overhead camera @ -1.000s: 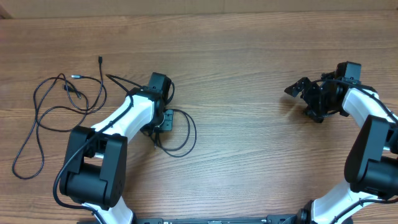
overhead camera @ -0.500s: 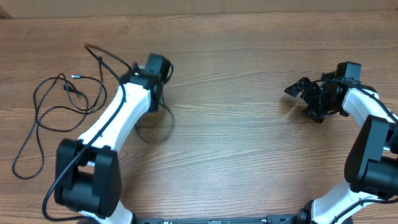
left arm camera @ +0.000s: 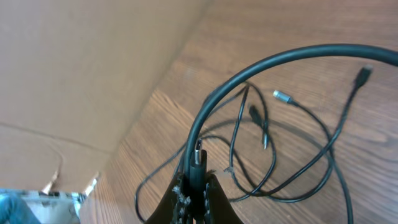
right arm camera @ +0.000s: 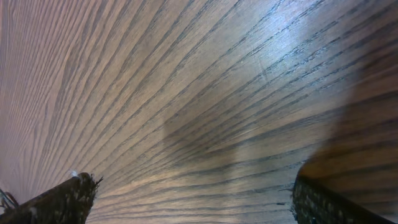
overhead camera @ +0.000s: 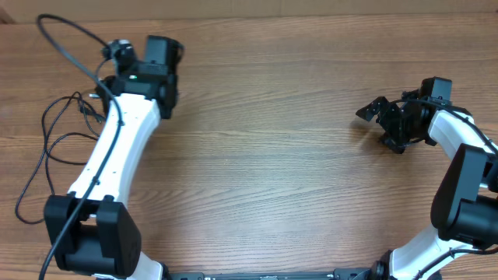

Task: Untangle cables
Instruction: 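Lay the cable at the left edge and open the left gripper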

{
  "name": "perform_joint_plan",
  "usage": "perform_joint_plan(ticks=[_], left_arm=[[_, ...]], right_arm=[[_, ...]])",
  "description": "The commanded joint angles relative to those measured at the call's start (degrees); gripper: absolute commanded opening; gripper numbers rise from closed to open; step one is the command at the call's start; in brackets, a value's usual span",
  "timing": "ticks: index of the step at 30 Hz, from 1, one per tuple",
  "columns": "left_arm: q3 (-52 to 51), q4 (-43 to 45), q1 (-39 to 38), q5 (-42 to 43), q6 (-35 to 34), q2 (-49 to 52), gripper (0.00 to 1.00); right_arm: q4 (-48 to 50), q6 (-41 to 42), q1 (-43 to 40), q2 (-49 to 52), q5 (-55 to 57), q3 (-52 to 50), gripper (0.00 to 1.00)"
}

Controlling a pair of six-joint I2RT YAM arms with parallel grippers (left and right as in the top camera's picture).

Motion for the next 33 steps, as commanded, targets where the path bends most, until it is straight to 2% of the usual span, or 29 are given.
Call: perform_joint_plan(ticks=[1,9,14,18,22,28,31,33], left_arm=[[0.85,-0.61,3.74,7.13,-1.18,-0.9,0.04],[0.83,-1.11,10.99,17.64,-1.14,-0.9,0.04],[0.83,-1.09,12.83,19.3,-1.16,-0.9,0.05],[0.83,-0.81,13.55,19.28,-1.16,-0.9,0.12],[0.83,-0.7,14.23,19.58,-1.18,-0.85,0.36],[0.83,-0.7,14.64,28.85,-1.14,-0.81,0.71],[0.83,-0.66,14.64,38.56,-0.17,-0.57,1.0],[0.83,-0.59,14.64,45.07,1.9,-0.39,0.99]], right_arm=[[0.04,0.17,-0.17,0.66,0.61,-0.63,1.0],[0.04,0.17,-0.17,0.66,0.61,-0.63,1.0],[0.04,0.17,-0.17,0.66,0.61,-0.63,1.0],[0.04,0.17,-0.17,0.66,0.61,-0.63,1.0],[0.04,0.17,-0.17,0.66,0.61,-0.63,1.0],[0.04,0.17,-0.17,0.66,0.61,-0.63,1.0],[0.04,0.17,-0.17,0.66,0.61,-0.63,1.0],[0.04,0.17,-0.17,0.66,0.61,-0.63,1.0]])
